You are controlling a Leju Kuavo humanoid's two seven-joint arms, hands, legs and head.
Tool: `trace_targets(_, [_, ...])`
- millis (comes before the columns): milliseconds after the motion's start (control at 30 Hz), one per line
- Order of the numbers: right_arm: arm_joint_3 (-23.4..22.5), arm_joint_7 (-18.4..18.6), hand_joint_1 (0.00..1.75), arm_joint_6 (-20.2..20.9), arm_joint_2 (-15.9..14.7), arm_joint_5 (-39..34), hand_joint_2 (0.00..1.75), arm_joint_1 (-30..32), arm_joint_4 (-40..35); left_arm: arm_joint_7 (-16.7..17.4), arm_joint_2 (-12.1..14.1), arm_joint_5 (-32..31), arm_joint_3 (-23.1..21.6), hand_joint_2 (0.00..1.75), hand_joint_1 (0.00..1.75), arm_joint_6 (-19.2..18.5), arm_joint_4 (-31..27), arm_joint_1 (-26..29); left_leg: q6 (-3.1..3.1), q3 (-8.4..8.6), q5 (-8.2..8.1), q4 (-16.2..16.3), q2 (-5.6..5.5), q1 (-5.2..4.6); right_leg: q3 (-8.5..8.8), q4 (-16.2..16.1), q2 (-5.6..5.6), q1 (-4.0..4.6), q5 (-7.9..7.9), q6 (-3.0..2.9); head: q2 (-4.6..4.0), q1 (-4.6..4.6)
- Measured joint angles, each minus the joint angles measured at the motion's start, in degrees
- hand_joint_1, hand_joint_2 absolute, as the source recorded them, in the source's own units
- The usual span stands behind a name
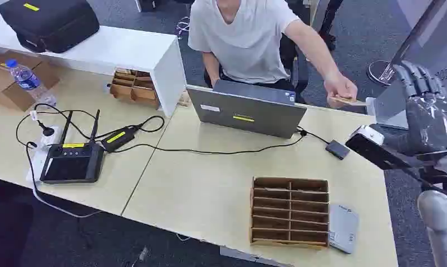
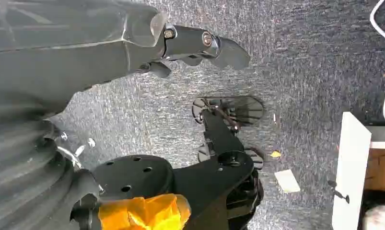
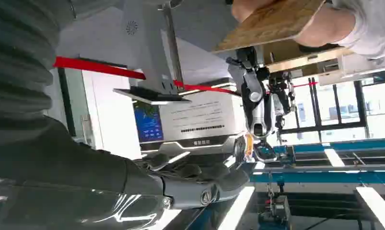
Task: Pass the card to the sensor for recognition and then transmit it.
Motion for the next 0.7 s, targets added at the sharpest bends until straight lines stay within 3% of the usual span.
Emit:
trace_targets(300, [1.35,0.0,0.0,-0.33,0.28,-0.48,1.75,0.78,-0.74,0.26,-0.11,-0.28,0.0,1.75,0.0,-0.76,0.04,0.0,0.0,0.0,0.0,0.0,0.0,0.0,-0.01,0.0,0.0,0.01,0.0,0.0,0.0,0.02])
trace_targets(333, [1.46,0.0,1.75,-0.33,0.31,-0.48,1.75,0.86,-0.79,0.31,-0.11,-0.31,0.0,1.75,0.0,-0.79,0.04,0.0,0.0,0.0,0.0,0.0,0.0,0.0,-0.01,0.0,0.0,0.01,0.0,0.0,0.0,0.0])
trace_targets(700, [1.75,-1.44,1.75,-0.9,0.41,-1.66,1.75,1.52,-0.83,0.59,-0.28,-0.66,0.28,1.75,0.0,-1.53,0.07,-0.01,0.0,0.0,0.0,0.0,0.0,0.0,-0.01,0.0,0.0,0.01,0.0,0.0,0.0,0.0])
